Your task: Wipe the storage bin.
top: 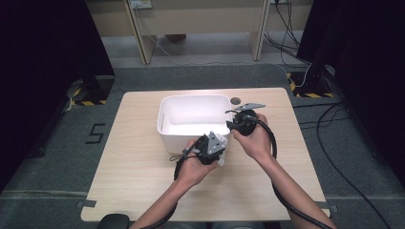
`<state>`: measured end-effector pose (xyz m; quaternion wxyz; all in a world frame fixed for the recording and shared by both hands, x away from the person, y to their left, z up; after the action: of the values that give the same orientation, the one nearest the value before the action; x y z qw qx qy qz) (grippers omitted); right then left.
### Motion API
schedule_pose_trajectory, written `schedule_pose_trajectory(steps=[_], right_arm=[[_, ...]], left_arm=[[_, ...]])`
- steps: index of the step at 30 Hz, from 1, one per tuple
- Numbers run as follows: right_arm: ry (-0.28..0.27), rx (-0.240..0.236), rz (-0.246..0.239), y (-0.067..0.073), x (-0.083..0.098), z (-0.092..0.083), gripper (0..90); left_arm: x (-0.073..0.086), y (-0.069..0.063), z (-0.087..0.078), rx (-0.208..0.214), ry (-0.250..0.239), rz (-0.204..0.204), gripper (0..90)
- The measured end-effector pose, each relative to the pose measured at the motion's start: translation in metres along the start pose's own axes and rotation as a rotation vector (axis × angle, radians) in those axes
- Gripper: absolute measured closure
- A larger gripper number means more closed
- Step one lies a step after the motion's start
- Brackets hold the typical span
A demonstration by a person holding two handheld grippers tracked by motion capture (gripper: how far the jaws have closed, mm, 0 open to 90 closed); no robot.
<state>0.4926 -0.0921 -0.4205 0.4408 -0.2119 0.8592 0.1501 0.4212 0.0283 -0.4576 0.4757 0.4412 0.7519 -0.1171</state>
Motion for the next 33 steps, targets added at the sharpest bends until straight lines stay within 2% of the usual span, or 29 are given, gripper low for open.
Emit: schedule_pose_trajectory(steps=[2,25,33], right_arm=[[0.001,0.001,0.0,0.0,0.0,0.0,70.4],[0.003,0.0,-0.001,0.0,0.0,0.0,70.3],[0.003,0.002,-0.002,0.001,0.0,0.0,70.3]], left_arm=[[0.001,0.0,0.001,0.001,0.008,0.009,75.0],[0.01,-0.005,0.013,0.01,0.029,0.002,75.0],[0.015,-0.008,0.018,0.006,0.041,0.011,75.0]])
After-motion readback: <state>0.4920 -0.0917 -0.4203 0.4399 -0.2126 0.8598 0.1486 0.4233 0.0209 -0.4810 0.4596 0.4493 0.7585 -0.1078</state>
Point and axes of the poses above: each handheld gripper's, and its own axes: z roughly forward along the jaws, x roughly out of its underside, y roughly to its left, the point moved 5 cm from there along z, roughly forward along the jaws, and after that the axes turned 5 degrees about -y, right-handed, at the moved point
